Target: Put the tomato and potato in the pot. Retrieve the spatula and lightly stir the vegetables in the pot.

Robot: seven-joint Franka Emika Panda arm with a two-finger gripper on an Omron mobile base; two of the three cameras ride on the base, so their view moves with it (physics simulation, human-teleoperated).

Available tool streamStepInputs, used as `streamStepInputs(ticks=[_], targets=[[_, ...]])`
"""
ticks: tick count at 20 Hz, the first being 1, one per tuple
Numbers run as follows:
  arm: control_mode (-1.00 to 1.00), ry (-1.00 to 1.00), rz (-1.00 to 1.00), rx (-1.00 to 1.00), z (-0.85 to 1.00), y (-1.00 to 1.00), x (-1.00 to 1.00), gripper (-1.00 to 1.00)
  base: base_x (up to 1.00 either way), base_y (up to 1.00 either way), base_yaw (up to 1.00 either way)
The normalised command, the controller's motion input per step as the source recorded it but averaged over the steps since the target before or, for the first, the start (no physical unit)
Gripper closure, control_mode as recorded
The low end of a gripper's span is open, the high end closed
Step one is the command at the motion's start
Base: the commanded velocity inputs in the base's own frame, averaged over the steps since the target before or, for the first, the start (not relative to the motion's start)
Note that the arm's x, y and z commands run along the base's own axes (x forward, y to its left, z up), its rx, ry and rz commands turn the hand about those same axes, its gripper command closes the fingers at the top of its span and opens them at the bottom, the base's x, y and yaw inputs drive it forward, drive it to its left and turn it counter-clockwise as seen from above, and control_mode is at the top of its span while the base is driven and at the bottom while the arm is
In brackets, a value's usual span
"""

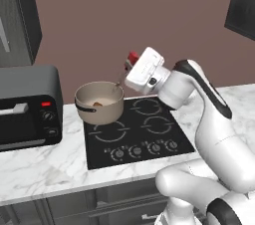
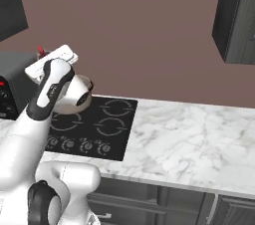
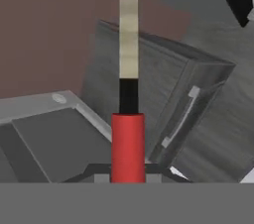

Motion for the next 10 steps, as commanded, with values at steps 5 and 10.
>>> streamStepInputs(ticks=[5, 10], targets=[[-1.0, 0.41, -0.19, -0.18, 0.01, 0.27, 0.52, 1.0, 0.0, 0.0, 0.0], [-1.0, 0.23, -0.05, -0.07, 0.0, 0.05, 0.43, 1.0, 0.0, 0.0, 0.0]])
